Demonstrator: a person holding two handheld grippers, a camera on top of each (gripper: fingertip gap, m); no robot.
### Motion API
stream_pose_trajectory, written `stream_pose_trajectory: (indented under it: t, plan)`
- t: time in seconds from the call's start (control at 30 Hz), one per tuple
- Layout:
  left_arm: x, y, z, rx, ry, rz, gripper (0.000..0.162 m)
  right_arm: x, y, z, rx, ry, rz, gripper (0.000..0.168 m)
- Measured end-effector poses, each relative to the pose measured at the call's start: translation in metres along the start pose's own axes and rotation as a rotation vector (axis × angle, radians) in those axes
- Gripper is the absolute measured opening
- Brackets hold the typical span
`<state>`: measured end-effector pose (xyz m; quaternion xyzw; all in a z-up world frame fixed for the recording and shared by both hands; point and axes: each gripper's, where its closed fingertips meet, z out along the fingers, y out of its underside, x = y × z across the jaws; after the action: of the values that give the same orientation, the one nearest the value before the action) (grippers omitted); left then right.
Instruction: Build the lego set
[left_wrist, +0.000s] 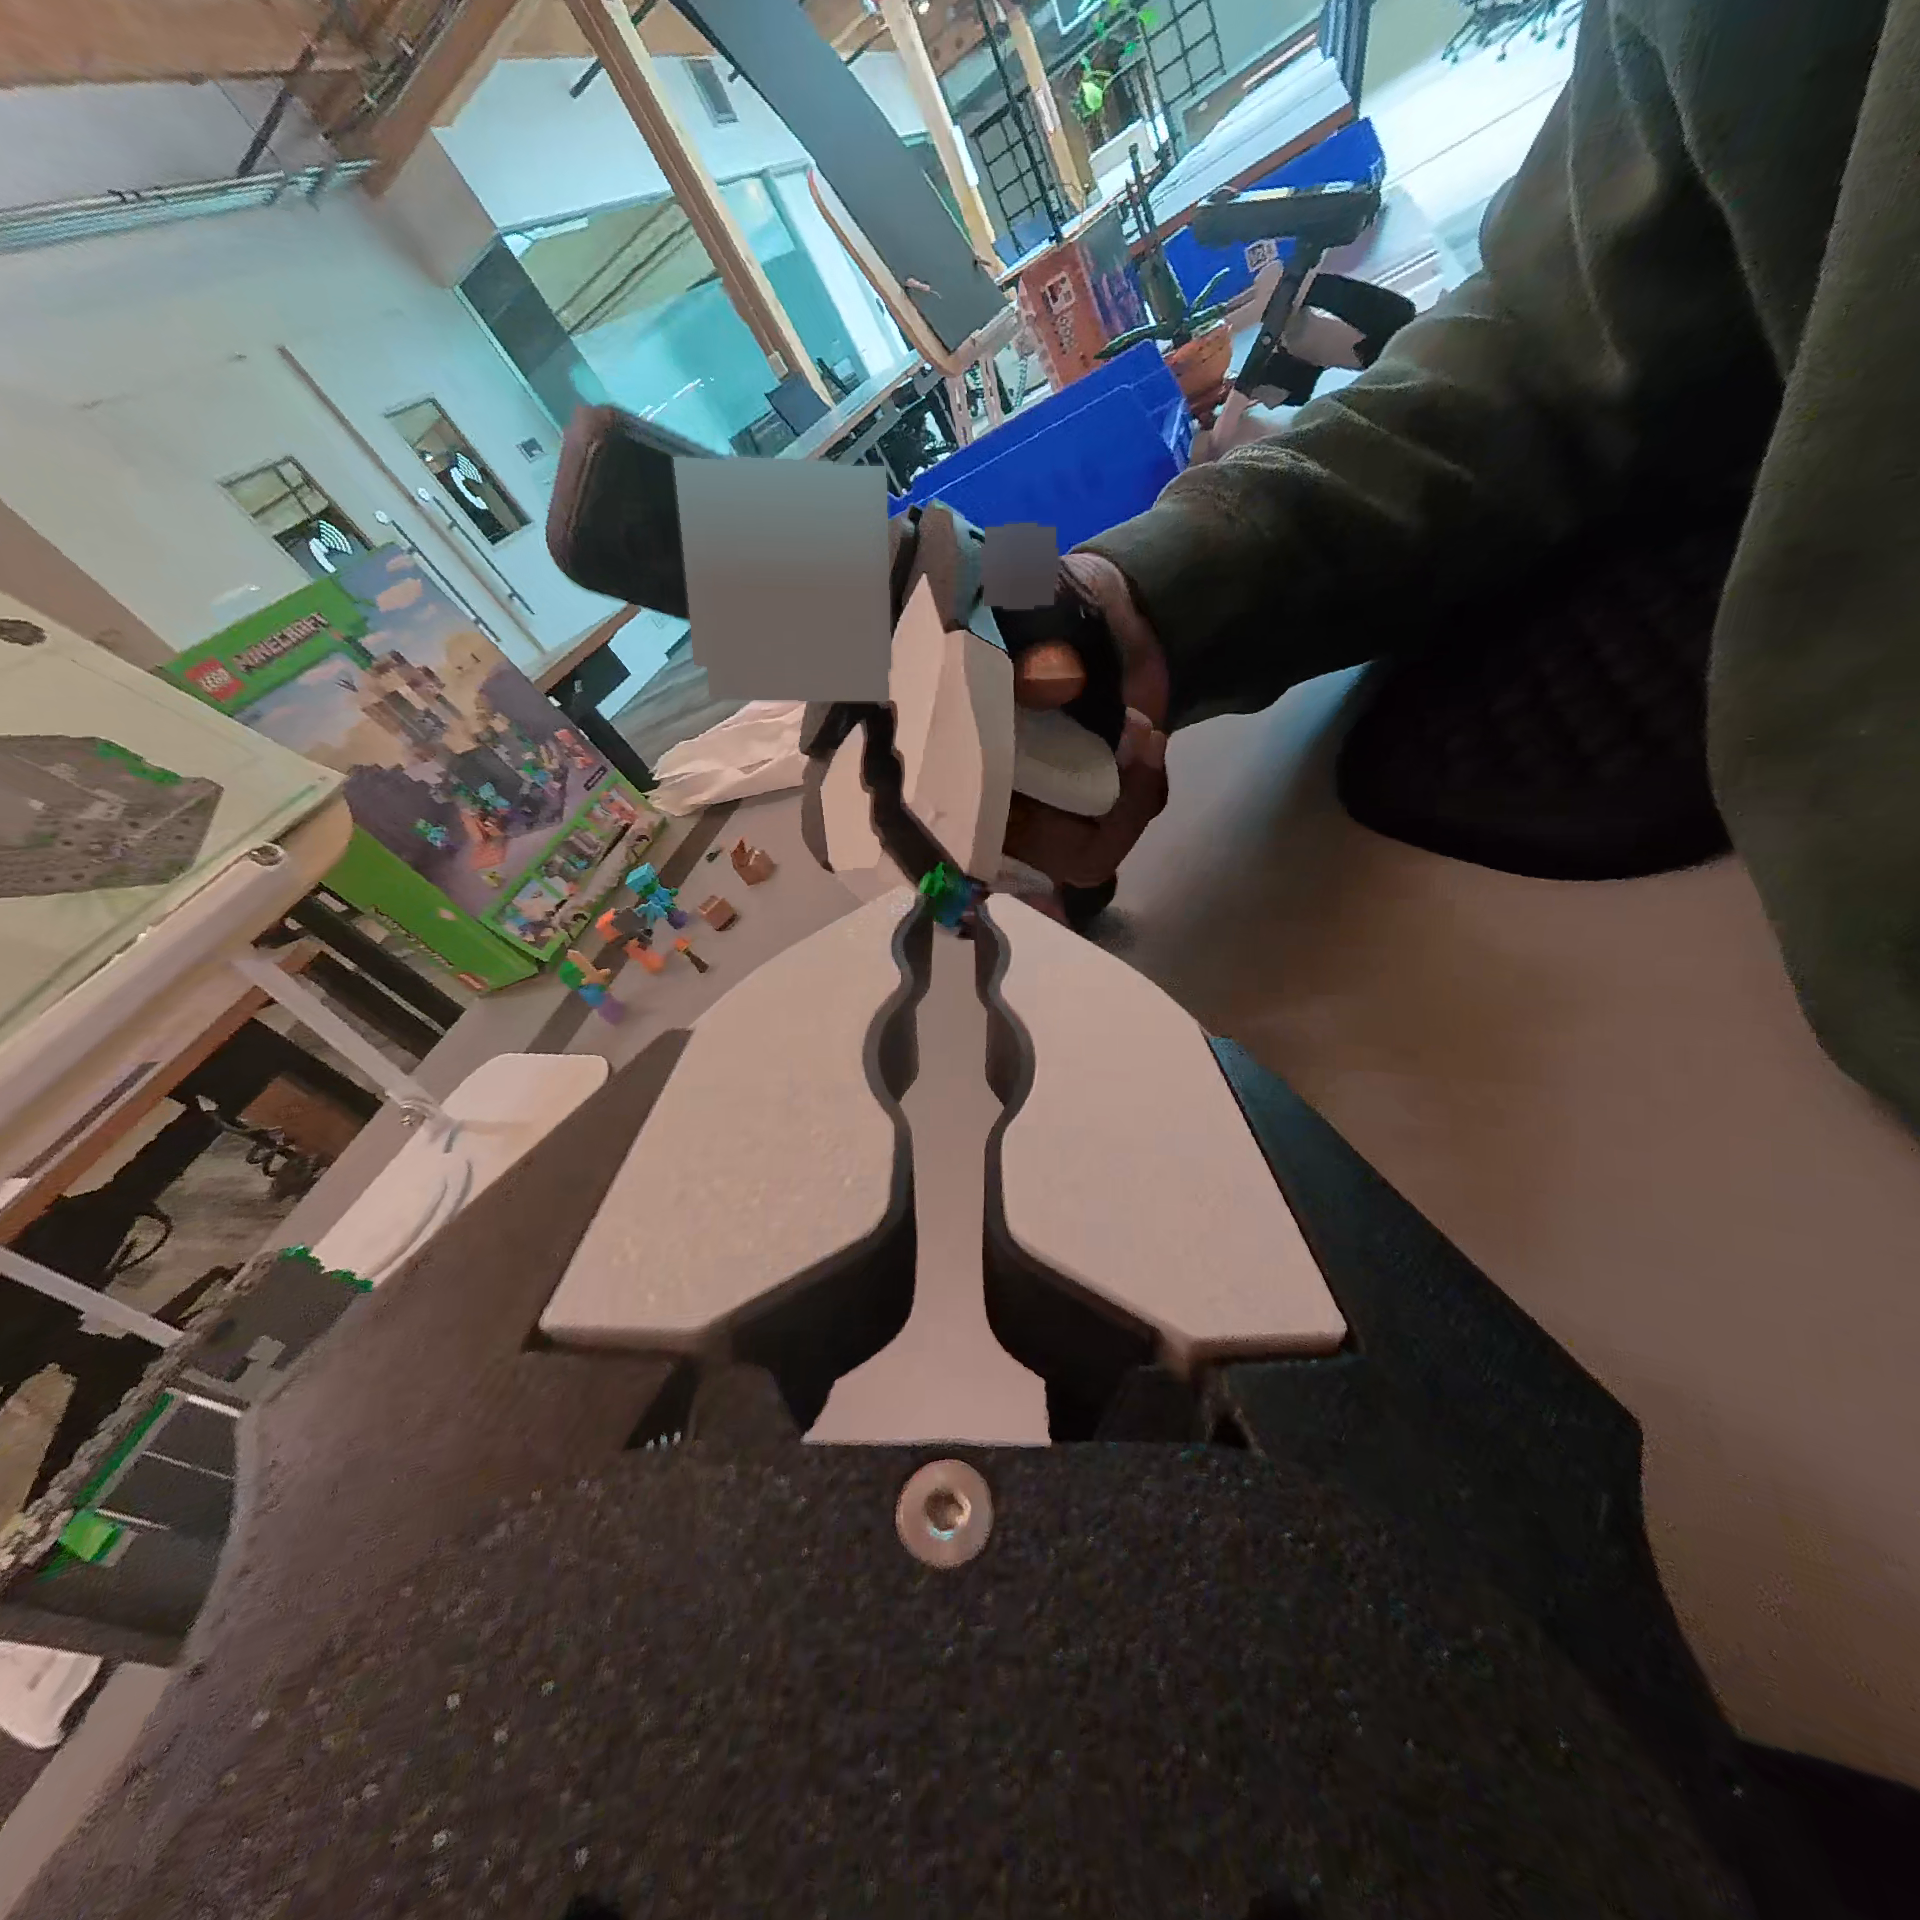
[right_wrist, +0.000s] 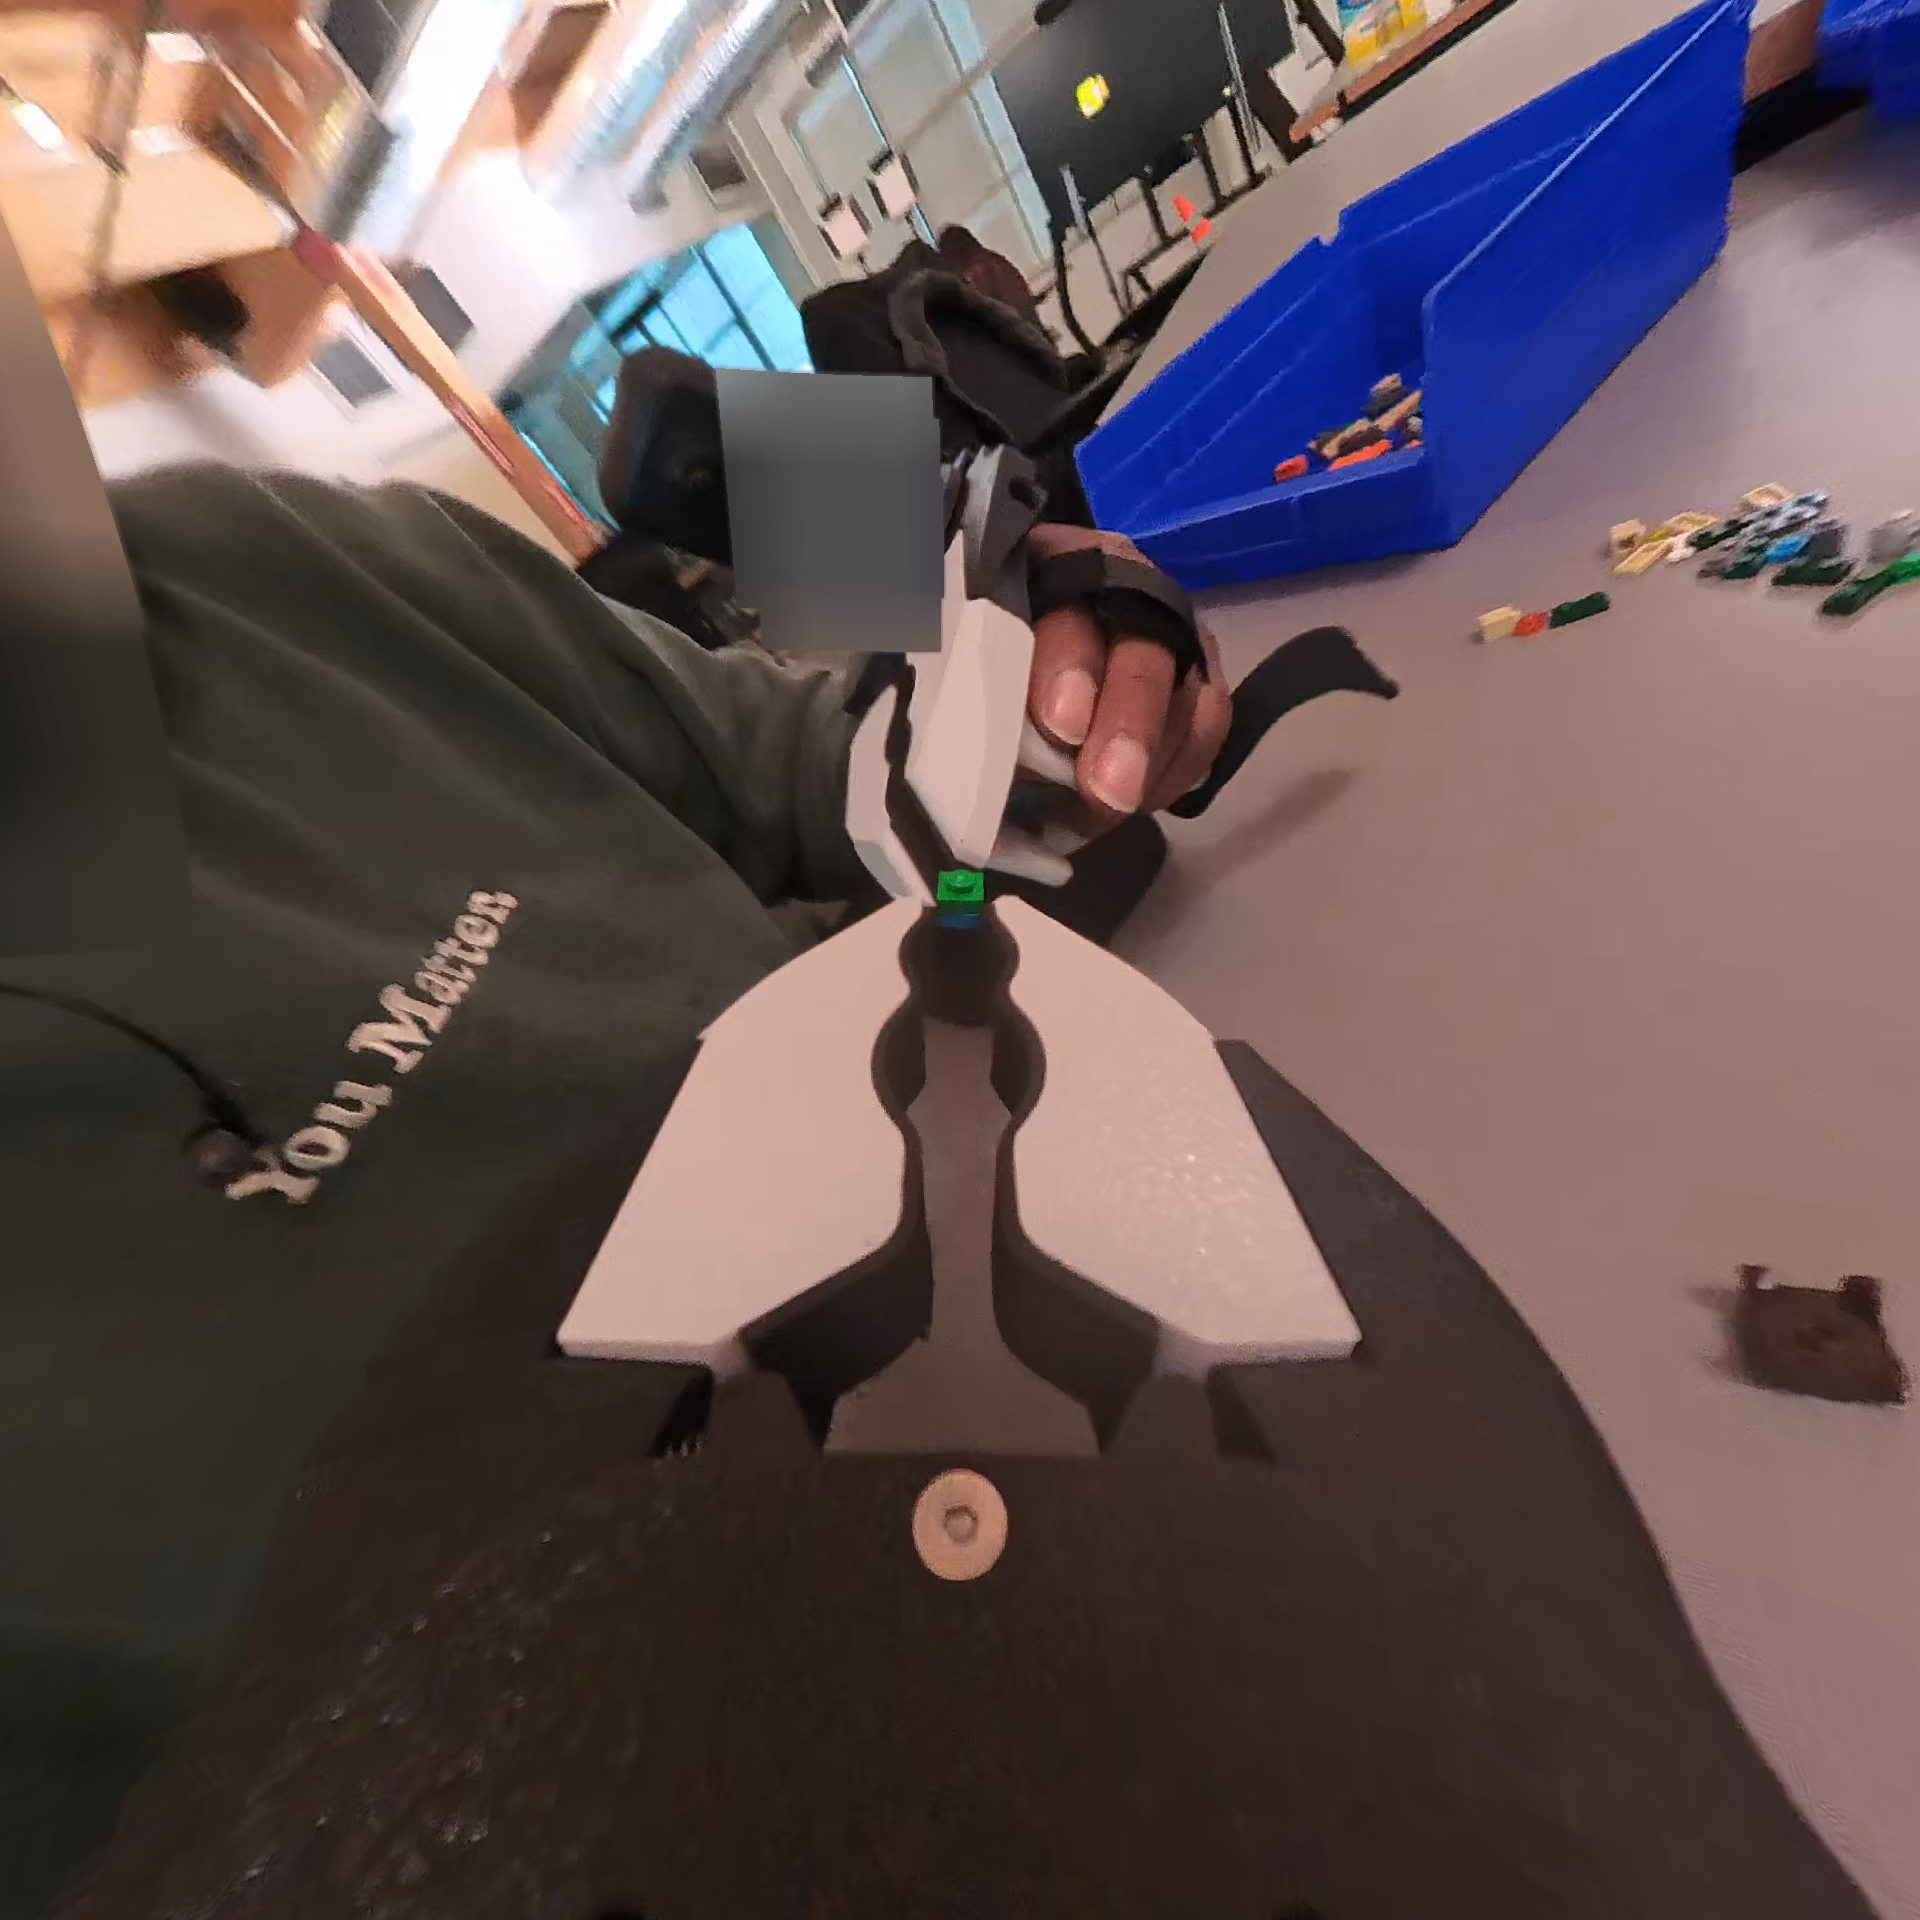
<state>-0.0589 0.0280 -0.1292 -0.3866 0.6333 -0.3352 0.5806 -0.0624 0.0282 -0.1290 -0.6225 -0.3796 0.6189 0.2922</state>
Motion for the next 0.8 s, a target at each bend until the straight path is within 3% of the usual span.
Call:
stream_pose_trajectory:
  t: [0.37, 0.6, 0.8]
  plan:
    - [0.001, 0.006, 0.002, -0.046, -0.033, 0.095, 0.006, 0.002, 0.003, 0.001, 0.02, -0.087, 0.224, 0.007]
    - [-0.001, 0.01, 0.003, -0.07, -0.048, 0.121, 0.012, 0.003, 0.007, 0.001, 0.003, -0.092, 0.258, 0.007]
    - [0.003, 0.011, 0.003, -0.074, -0.034, 0.128, 0.007, 0.004, 0.009, 0.002, -0.001, -0.094, 0.265, 0.007]
